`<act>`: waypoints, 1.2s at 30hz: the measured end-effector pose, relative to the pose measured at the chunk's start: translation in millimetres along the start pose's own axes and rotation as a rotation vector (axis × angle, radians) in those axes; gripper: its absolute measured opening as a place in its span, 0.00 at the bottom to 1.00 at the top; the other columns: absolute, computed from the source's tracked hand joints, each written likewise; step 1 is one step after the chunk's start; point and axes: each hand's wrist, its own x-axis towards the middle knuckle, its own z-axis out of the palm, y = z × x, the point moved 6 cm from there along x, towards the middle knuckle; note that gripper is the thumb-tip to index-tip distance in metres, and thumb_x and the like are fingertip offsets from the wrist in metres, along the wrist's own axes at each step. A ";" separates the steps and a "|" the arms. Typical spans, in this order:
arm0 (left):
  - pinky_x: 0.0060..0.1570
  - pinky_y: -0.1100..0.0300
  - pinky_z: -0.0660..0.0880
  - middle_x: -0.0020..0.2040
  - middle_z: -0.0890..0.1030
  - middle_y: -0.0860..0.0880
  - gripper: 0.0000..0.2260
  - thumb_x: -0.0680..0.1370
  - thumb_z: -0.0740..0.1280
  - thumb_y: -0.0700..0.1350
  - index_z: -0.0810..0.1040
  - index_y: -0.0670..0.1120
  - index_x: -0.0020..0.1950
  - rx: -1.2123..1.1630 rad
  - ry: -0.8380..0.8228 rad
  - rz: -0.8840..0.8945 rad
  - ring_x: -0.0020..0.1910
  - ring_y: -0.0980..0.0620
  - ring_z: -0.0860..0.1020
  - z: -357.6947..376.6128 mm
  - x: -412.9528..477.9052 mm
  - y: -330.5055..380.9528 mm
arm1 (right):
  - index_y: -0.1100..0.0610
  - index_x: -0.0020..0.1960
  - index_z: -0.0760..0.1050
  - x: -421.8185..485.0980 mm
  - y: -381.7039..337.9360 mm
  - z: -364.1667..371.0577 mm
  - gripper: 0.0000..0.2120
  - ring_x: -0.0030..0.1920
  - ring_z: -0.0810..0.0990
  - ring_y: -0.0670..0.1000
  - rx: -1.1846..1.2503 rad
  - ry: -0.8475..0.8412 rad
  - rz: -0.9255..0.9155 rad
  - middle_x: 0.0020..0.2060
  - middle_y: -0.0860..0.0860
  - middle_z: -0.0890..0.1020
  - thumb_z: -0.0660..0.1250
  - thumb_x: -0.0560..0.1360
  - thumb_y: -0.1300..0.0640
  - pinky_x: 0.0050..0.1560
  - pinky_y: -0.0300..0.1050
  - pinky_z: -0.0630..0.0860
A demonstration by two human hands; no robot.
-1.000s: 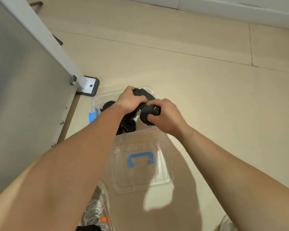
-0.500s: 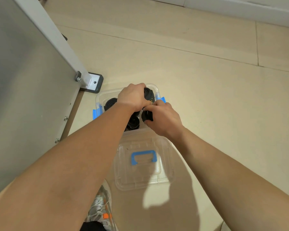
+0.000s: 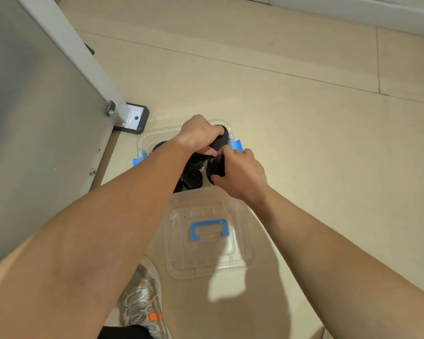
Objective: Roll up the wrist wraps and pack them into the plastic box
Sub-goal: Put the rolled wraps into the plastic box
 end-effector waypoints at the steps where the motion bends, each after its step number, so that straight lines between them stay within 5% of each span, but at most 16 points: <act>1: 0.49 0.52 0.83 0.38 0.84 0.43 0.12 0.75 0.71 0.43 0.81 0.36 0.53 -0.038 -0.012 -0.009 0.41 0.43 0.87 -0.7 1.7 -1.2 | 0.55 0.58 0.69 1.0 -1.6 1.4 0.19 0.54 0.72 0.58 -0.035 0.018 0.011 0.44 0.50 0.76 0.70 0.75 0.47 0.42 0.51 0.72; 3: 0.52 0.50 0.83 0.45 0.83 0.42 0.09 0.77 0.73 0.41 0.80 0.37 0.51 -0.106 -0.055 -0.009 0.45 0.40 0.86 -0.8 5.6 -6.9 | 0.54 0.59 0.71 1.7 -6.1 4.0 0.19 0.55 0.74 0.57 -0.082 0.055 0.041 0.47 0.51 0.77 0.71 0.75 0.45 0.42 0.49 0.71; 6: 0.33 0.59 0.79 0.54 0.83 0.45 0.15 0.77 0.75 0.52 0.78 0.46 0.58 -0.087 -0.070 -0.027 0.38 0.47 0.87 -4.3 6.5 -19.9 | 0.53 0.58 0.73 1.9 -7.8 10.7 0.21 0.53 0.76 0.54 -0.183 0.089 0.069 0.51 0.51 0.79 0.71 0.75 0.39 0.41 0.47 0.69; 8: 0.30 0.62 0.74 0.56 0.83 0.49 0.22 0.74 0.76 0.57 0.77 0.49 0.63 0.022 -0.025 0.016 0.35 0.52 0.86 -5.4 7.0 -24.3 | 0.53 0.57 0.74 1.8 -5.0 16.4 0.20 0.53 0.76 0.54 -0.216 0.099 0.061 0.54 0.51 0.76 0.69 0.77 0.38 0.40 0.47 0.69; 14: 0.43 0.55 0.83 0.58 0.83 0.49 0.24 0.75 0.76 0.55 0.76 0.48 0.67 -0.124 -0.040 0.048 0.46 0.47 0.86 0.6 6.2 -38.6 | 0.58 0.56 0.76 0.3 0.1 10.2 0.09 0.51 0.76 0.59 -0.109 0.233 0.029 0.53 0.55 0.77 0.63 0.79 0.57 0.37 0.49 0.69; 17: 0.46 0.55 0.83 0.61 0.81 0.48 0.15 0.82 0.67 0.51 0.77 0.49 0.68 -0.141 -0.061 0.062 0.47 0.47 0.85 -4.3 6.4 -45.7 | 0.57 0.64 0.76 1.6 3.2 -8.8 0.23 0.52 0.76 0.63 -0.054 0.424 -0.020 0.60 0.57 0.77 0.67 0.69 0.64 0.40 0.53 0.75; 21: 0.62 0.52 0.77 0.62 0.82 0.52 0.15 0.79 0.68 0.41 0.79 0.52 0.65 0.214 0.090 0.232 0.59 0.49 0.81 -21.7 8.9 -54.2 | 0.50 0.77 0.64 23.8 -6.2 -4.3 0.34 0.69 0.68 0.64 -0.236 0.225 -0.150 0.75 0.51 0.69 0.67 0.72 0.60 0.62 0.58 0.69; 25: 0.57 0.53 0.74 0.63 0.77 0.56 0.24 0.72 0.74 0.52 0.75 0.59 0.67 0.500 0.049 0.263 0.61 0.50 0.77 -10.6 7.0 -61.2 | 0.52 0.74 0.67 45.5 -13.5 -0.7 0.30 0.69 0.68 0.62 -0.290 0.188 -0.146 0.71 0.52 0.71 0.71 0.74 0.51 0.64 0.57 0.66; 28: 0.55 0.48 0.76 0.60 0.71 0.54 0.28 0.70 0.75 0.59 0.73 0.59 0.68 0.561 0.069 0.283 0.58 0.49 0.75 -0.1 9.5 -65.8 | 0.54 0.66 0.73 55.8 -19.9 -1.1 0.24 0.60 0.71 0.61 -0.340 0.216 -0.131 0.62 0.55 0.74 0.71 0.71 0.55 0.56 0.54 0.67; 36: 0.42 0.55 0.69 0.54 0.73 0.50 0.20 0.71 0.73 0.59 0.80 0.50 0.57 0.835 0.262 0.358 0.49 0.46 0.78 -5.0 5.0 -59.4 | 0.59 0.46 0.75 49.6 -26.9 3.6 0.16 0.40 0.74 0.60 -0.462 0.329 -0.141 0.43 0.58 0.76 0.71 0.60 0.64 0.38 0.50 0.61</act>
